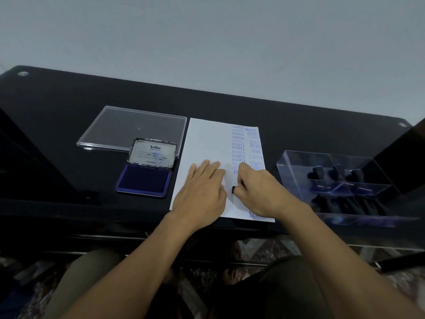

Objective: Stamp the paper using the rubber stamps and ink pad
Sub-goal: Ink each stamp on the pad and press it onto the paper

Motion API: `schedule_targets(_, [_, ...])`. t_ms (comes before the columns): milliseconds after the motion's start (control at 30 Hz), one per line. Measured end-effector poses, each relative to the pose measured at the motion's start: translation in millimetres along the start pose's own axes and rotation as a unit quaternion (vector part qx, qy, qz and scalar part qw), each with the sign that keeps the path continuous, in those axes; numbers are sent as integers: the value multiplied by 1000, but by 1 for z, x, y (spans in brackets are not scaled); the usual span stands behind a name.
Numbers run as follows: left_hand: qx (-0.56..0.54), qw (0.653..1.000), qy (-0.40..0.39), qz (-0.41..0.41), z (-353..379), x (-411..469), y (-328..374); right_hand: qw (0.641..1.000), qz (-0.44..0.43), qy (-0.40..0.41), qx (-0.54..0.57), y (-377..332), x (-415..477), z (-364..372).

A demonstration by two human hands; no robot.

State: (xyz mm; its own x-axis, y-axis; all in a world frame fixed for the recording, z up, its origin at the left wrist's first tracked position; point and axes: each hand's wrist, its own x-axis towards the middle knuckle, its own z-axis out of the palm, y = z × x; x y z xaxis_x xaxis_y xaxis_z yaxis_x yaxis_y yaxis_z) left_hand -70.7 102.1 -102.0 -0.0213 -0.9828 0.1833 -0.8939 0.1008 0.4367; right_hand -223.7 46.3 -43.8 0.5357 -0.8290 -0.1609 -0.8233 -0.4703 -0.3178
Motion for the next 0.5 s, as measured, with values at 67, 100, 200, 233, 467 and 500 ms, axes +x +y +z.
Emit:
schedule_targets(67, [-4, 1000, -1, -3, 0, 0, 0, 1000, 1, 5, 2, 0, 0, 1])
schedule_targets(100, [-6, 1000, -1, -4, 0, 0, 0, 1000, 2, 7, 3, 0, 0, 2])
schedule_targets(200, [-8, 1000, -1, -5, 0, 0, 1, 1000, 3, 10, 7, 0, 0, 2])
schedule_targets(233, [-7, 1000, -2, -5, 0, 0, 1, 1000, 4, 10, 8, 0, 0, 3])
schedule_targets(467, [-6, 1000, -3, -7, 0, 1, 1, 1000, 13, 6, 14, 0, 1, 3])
schedule_targets(500, [-7, 1000, -4, -7, 0, 1, 1, 1000, 13, 7, 13, 0, 1, 3])
